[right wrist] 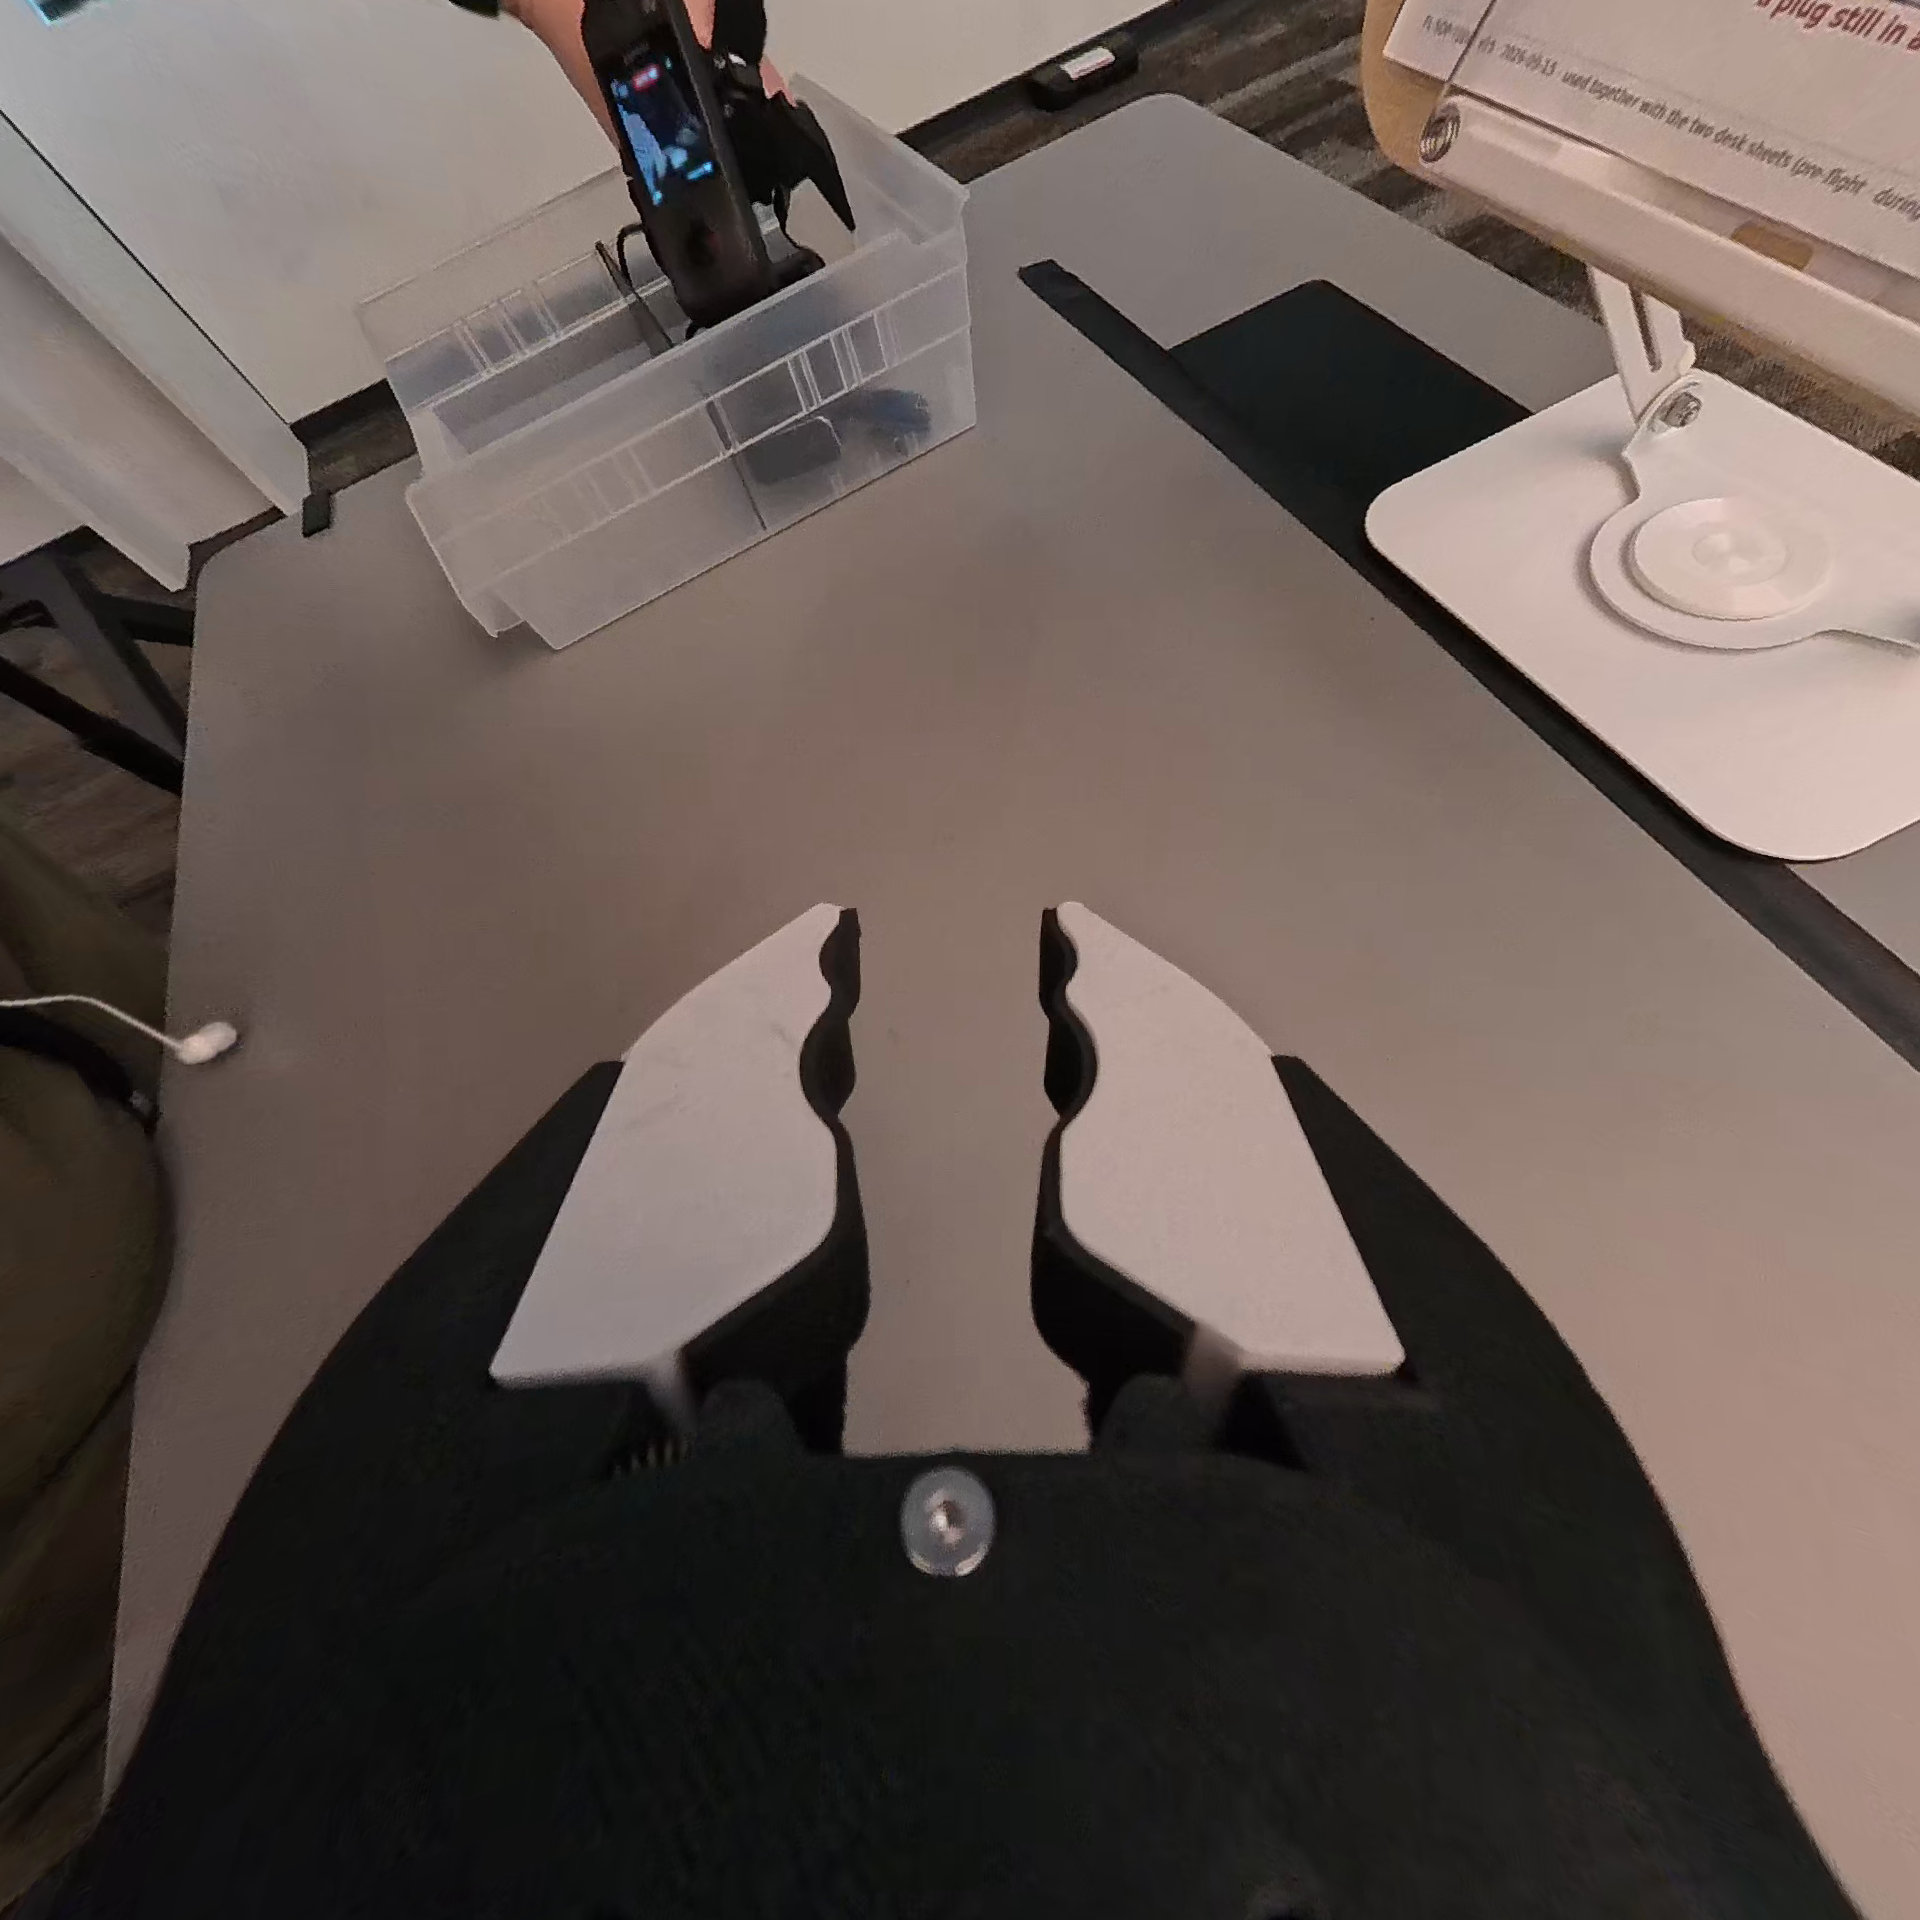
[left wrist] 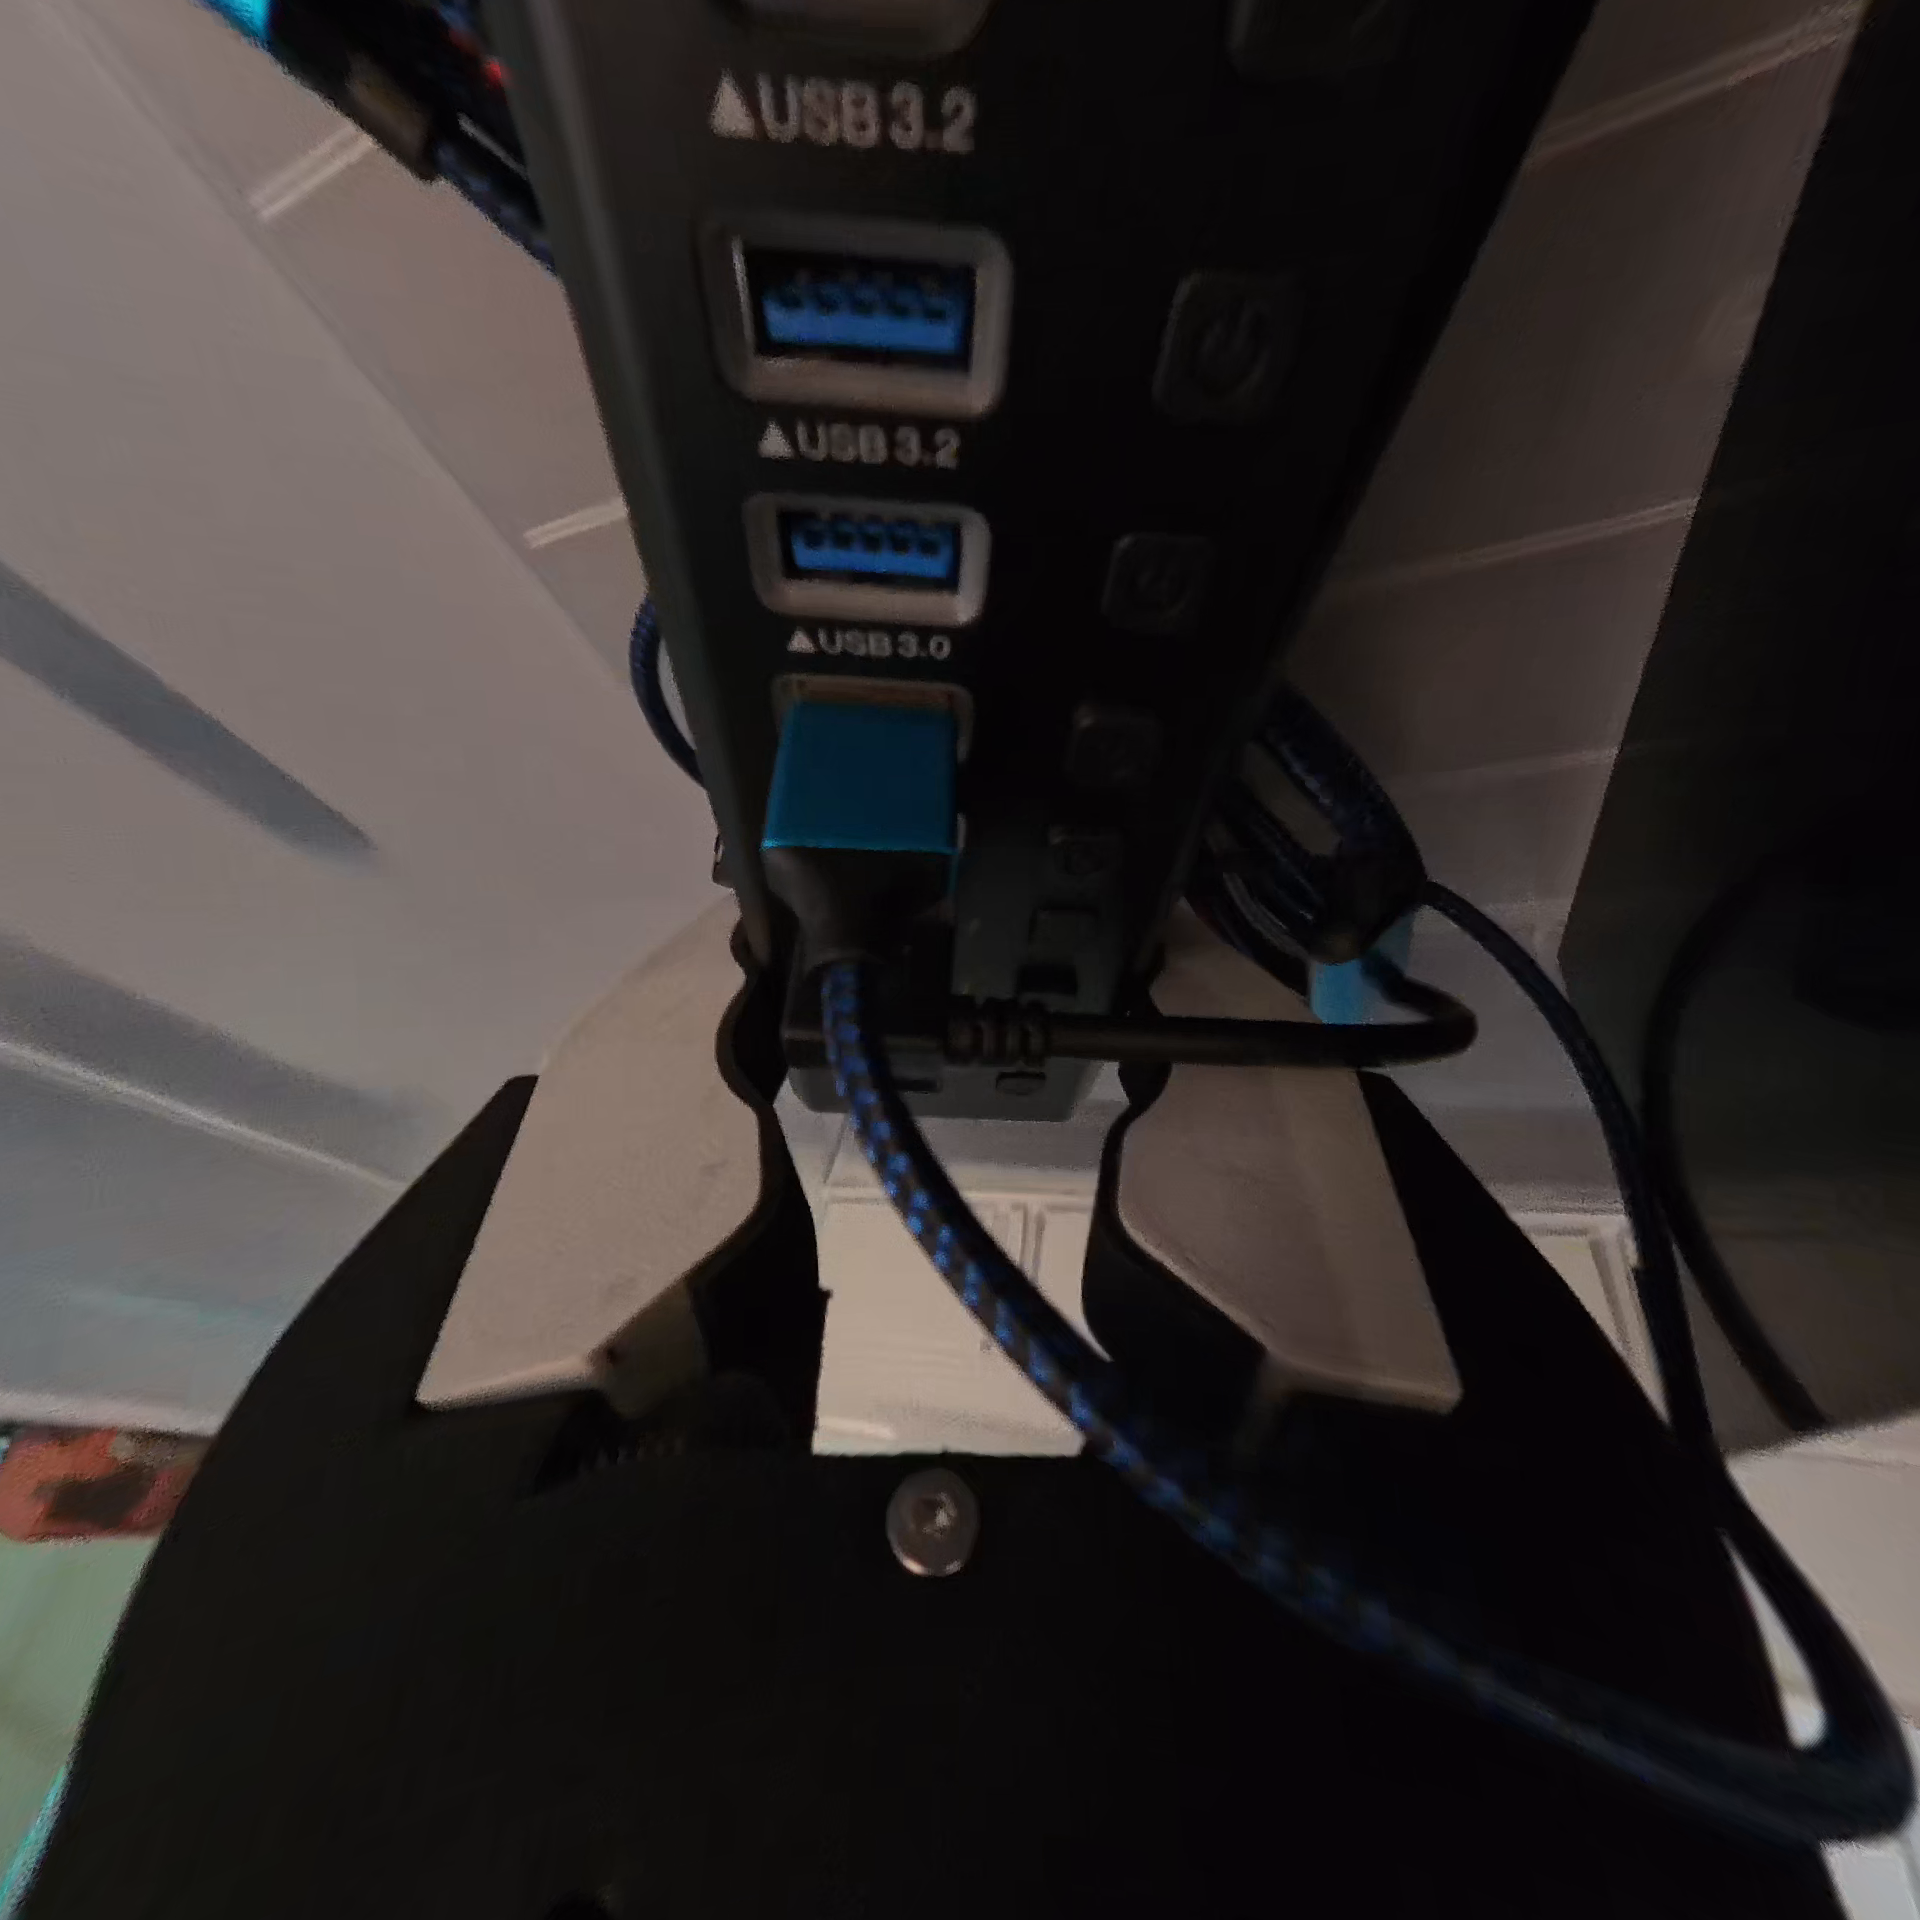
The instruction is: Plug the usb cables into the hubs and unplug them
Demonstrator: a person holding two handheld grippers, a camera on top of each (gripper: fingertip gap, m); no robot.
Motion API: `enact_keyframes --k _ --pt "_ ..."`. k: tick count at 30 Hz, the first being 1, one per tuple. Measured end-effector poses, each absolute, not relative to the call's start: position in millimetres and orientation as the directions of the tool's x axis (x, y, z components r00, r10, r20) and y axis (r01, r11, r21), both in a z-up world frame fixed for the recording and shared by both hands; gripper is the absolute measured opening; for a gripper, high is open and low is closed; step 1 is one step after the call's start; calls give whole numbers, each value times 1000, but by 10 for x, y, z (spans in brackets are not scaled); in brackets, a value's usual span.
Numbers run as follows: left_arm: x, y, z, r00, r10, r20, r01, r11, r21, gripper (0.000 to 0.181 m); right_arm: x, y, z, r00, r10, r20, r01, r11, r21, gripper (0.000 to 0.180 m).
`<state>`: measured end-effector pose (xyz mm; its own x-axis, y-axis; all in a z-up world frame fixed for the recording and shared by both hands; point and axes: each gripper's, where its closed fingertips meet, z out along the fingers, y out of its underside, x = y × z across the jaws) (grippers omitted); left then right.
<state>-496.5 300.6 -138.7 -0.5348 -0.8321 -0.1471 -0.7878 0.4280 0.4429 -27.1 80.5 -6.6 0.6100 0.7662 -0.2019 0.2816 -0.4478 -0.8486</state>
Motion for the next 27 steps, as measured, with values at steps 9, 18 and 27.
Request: enact_keyframes --k 9,18,27 --pt "-4972 3101 -703 -584 -792 -179 -622 294 726 61 -331 773 -144 569 778 -266 284 -489 -825 31" --pt "-4882 3127 235 -682 -688 -249 -423 93 901 60 -347 635 67 533 815 -229 280 -425 -861 30" --pt "-4652 2930 1072 -730 -613 -301 -339 -57 939 60 -399 581 192 490 842 -224 260 -387 -885 30"
